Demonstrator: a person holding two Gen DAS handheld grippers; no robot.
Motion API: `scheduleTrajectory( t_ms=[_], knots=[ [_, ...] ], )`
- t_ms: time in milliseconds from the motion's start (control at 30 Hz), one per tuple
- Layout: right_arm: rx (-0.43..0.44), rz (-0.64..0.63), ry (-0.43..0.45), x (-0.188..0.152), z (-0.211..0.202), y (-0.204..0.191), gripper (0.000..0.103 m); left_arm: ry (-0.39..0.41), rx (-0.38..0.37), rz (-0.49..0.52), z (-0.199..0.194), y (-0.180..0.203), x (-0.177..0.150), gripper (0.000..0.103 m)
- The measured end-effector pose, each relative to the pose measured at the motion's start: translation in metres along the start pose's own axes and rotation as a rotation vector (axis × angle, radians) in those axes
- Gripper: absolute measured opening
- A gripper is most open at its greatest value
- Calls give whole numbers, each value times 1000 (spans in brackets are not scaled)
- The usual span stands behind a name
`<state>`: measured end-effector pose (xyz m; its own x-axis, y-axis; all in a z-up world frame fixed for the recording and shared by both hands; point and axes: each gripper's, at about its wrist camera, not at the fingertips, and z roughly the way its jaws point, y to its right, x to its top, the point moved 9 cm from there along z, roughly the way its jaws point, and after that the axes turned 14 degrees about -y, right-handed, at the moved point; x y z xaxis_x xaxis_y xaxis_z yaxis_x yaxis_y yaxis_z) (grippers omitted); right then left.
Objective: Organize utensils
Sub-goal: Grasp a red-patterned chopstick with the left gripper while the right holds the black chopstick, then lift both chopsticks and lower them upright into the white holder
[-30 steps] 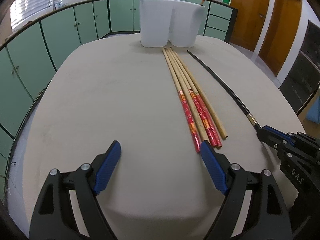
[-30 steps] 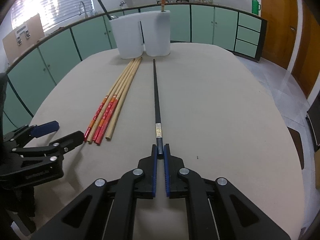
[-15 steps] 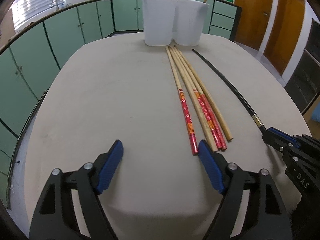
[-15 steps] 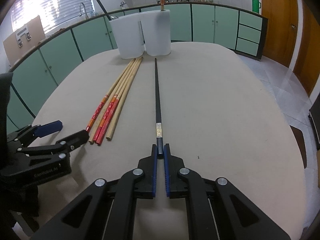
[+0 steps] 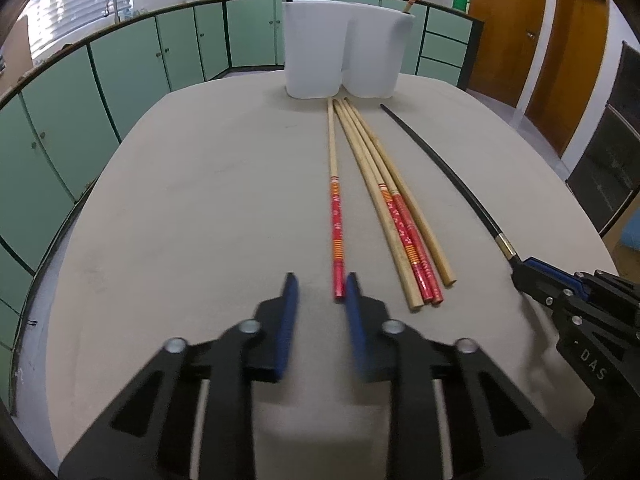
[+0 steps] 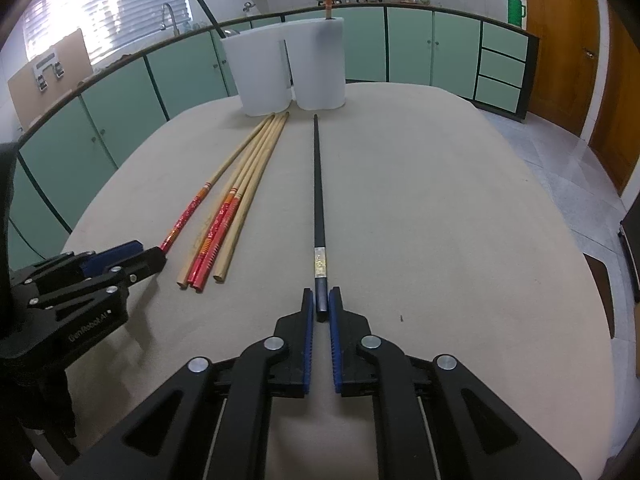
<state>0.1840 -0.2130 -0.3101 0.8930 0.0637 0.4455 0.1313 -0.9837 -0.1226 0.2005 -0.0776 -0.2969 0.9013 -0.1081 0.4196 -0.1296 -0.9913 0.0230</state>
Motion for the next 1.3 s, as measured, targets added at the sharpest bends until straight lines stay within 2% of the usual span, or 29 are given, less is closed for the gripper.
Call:
scheduleTrajectory(
  t_ms=[33, 67, 433, 700, 867, 1300],
  knots=[
    [2, -1, 0, 0, 0, 0, 7, 1, 1, 1, 0, 1, 0, 7],
    [2, -1, 1, 0, 0, 0, 7, 0, -1, 2, 0, 1, 0, 5],
    [1, -3, 7, 0, -3, 0, 6, 12, -10, 7, -4, 2, 0, 5],
    [3, -5, 34, 4, -18, 0, 6, 62, 3, 27, -25, -1, 7, 5],
    [10, -1, 66, 13, -36, 2, 6, 110, -2, 27, -49, -5, 15, 5],
    [37, -30, 244, 62, -125, 4, 6, 337, -32, 46, -149, -4, 64, 5]
  ],
)
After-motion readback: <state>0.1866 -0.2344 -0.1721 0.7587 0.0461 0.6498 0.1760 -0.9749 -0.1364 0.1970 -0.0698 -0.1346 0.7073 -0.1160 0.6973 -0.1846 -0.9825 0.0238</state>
